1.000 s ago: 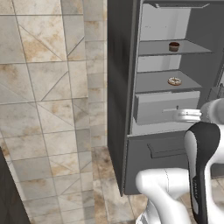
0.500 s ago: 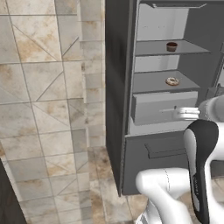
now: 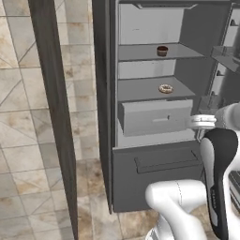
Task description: Take the cupcake and donut from the fridge and place them on the empty tray on the dining counter.
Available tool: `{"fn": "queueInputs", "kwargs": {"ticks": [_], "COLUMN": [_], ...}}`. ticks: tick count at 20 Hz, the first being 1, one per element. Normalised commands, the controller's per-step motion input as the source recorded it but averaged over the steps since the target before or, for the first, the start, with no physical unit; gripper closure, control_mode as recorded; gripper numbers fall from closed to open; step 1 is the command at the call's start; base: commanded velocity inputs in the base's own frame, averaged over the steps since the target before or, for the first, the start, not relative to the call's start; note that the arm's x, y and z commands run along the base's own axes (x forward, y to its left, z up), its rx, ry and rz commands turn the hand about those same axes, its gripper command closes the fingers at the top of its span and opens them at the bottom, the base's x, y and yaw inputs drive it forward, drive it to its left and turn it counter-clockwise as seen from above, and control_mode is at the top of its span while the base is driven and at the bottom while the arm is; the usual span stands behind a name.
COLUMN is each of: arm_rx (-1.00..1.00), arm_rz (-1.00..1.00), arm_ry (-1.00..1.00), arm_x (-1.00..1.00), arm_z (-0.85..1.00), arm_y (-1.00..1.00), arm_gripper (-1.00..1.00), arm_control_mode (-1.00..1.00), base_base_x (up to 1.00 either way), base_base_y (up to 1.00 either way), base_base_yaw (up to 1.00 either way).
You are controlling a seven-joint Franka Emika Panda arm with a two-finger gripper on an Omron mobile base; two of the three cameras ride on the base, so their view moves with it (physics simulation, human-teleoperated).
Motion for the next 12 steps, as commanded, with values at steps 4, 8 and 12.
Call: {"fn": "queueInputs", "kwargs": {"ticks": [4, 8, 12], "arm_rx": [0.00, 0.00, 0.00], "arm_rz": [0.00, 0.00, 0.00], "arm_ry": [0.00, 0.00, 0.00], "arm_x": [0.00, 0.00, 0.00], "arm_z": [0.00, 0.00, 0.00], "arm_y": [0.00, 0.00, 0.00], "arm_gripper": [-1.00, -1.00, -1.00], "arm_control_mode": [1.00, 1.00, 1.00], "base_base_x": [0.77, 0.97, 0.80], "base_base_y": [0.04, -0.12, -0.52], "base_base_yaw": [0.01, 0.00, 0.00]}}
